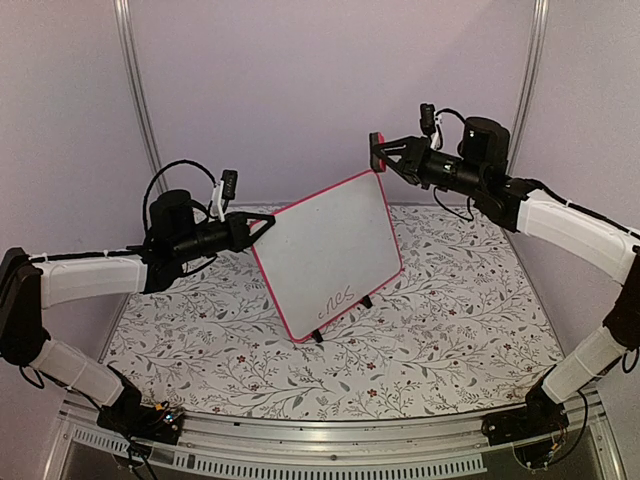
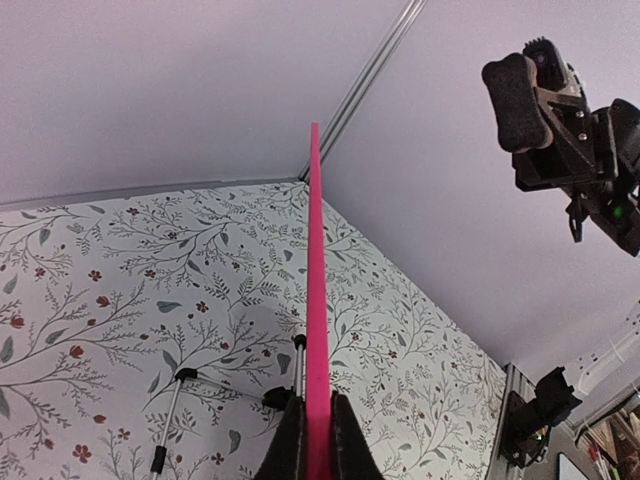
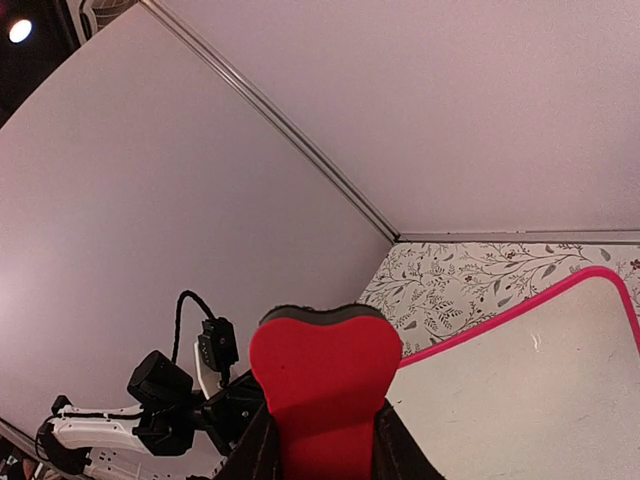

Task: Erase the whiteboard
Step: Erase the whiteboard at the center of the board.

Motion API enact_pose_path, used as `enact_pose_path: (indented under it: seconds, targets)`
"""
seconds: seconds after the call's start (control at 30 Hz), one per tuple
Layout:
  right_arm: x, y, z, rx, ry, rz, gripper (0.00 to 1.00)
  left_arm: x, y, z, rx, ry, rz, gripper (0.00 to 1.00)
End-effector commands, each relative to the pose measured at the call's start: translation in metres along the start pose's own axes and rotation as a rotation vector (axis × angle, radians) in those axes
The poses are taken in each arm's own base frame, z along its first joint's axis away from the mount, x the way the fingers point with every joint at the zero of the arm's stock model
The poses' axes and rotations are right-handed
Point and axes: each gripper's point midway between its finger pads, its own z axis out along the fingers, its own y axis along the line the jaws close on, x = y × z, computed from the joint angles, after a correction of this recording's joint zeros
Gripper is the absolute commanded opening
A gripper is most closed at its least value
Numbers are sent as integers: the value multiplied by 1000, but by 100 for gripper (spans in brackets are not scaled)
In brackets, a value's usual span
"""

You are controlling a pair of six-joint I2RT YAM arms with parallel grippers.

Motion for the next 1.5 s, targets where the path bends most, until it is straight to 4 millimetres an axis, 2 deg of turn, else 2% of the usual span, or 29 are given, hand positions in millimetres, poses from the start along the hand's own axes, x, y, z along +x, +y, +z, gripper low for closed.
enact_pose_path:
  seconds: [0.0, 0.07, 0.17, 0.3, 0.37, 0.5, 0.57, 0.63, 0.8, 0.9, 0.93, 1.0, 1.07, 1.13, 1.17, 1.3, 1.37, 1.47]
  targets:
    - [12, -6, -8, 26, 7, -52, 27, -14, -16, 2, 54, -32, 32, 0]
    - [28, -9, -8, 57, 17, -54, 27, -14, -17, 1, 52, -34, 34, 0]
    - [58, -8, -6, 149, 60, -205, 27, -16, -17, 0, 50, -39, 37, 0]
    - [103, -15, -5, 162, 152, -317, 27, -13, -16, 3, 55, -31, 24, 0]
    - [127, -12, -6, 175, 186, -392, 27, -14, -17, 3, 59, -31, 21, 0]
    - [158, -7, -7, 165, 241, -514, 27, -15, -16, 1, 52, -36, 22, 0]
    - [159, -5, -5, 150, 240, -526, 27, -13, -15, 2, 52, -33, 19, 0]
    - [149, -4, -3, 177, 209, -539, 27, -12, -15, 3, 53, -27, 15, 0]
    - [119, -31, -1, 404, 125, -586, 27, -14, -14, 2, 46, -33, 20, 0]
    - [122, -55, 1, 532, 178, -604, 26, -13, -14, 2, 45, -29, 21, 0]
    - [127, -53, 4, 514, 207, -603, 26, -13, -14, 2, 46, -29, 20, 0]
    - [140, -37, 13, 424, 248, -608, 27, -14, -15, 2, 47, -32, 21, 0]
    - [139, -22, 17, 376, 236, -625, 28, -15, -16, 3, 54, -31, 20, 0]
    - [132, -23, 12, 399, 208, -634, 28, -15, -16, 2, 53, -32, 19, 0]
    - [135, -25, 9, 402, 221, -637, 28, -15, -16, 2, 50, -33, 20, 0]
    - [187, -28, -1, 354, 340, -625, 27, -19, -18, -1, 47, -47, 27, 0]
    - [211, -36, -4, 361, 375, -650, 27, -19, -19, 1, 57, -42, 22, 0]
    - [237, -42, -2, 355, 419, -669, 27, -15, -18, 2, 58, -32, 12, 0]
